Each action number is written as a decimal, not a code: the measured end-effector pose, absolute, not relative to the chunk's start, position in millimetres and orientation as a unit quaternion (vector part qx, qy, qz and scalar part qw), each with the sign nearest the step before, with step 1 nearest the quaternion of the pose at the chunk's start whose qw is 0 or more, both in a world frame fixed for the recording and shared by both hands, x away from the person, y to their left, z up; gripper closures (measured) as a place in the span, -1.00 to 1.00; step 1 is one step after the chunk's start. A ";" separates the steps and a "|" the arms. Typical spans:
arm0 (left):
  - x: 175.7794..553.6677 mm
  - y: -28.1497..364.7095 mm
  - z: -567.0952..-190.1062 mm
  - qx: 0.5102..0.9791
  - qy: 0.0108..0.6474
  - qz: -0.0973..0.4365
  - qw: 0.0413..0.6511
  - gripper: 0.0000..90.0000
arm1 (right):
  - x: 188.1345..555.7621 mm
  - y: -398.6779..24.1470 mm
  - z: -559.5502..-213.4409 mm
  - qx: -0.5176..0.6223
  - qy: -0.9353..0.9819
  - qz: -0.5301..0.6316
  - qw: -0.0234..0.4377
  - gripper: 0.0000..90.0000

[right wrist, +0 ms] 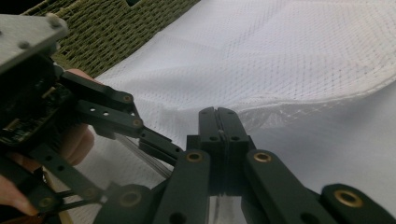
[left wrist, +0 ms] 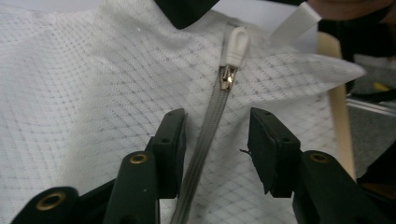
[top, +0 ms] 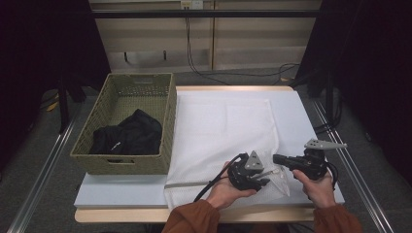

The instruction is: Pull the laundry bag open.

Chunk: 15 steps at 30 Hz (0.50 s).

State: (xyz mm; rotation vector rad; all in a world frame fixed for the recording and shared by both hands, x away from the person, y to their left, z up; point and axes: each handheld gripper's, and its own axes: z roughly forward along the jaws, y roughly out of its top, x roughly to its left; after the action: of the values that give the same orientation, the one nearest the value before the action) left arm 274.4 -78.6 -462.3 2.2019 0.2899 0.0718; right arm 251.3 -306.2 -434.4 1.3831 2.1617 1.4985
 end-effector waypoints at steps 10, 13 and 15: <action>275.8 -79.5 -465.1 0.891 0.119 0.014 0.438 1.00 | 249.2 -306.9 -434.6 0.458 0.726 0.507 0.076 0.96; 276.6 -78.2 -464.2 0.895 0.118 0.014 0.430 1.00 | 248.1 -307.9 -435.3 0.456 0.727 0.509 0.070 0.93; 277.4 -77.0 -464.4 0.893 0.118 0.013 0.435 1.00 | 246.8 -309.4 -436.7 0.455 0.727 0.510 0.064 0.83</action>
State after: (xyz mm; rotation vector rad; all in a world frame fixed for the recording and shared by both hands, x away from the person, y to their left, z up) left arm 277.4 -77.0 -464.4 2.2223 0.2943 0.0329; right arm 246.8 -309.4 -436.7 1.3742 2.1953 1.5403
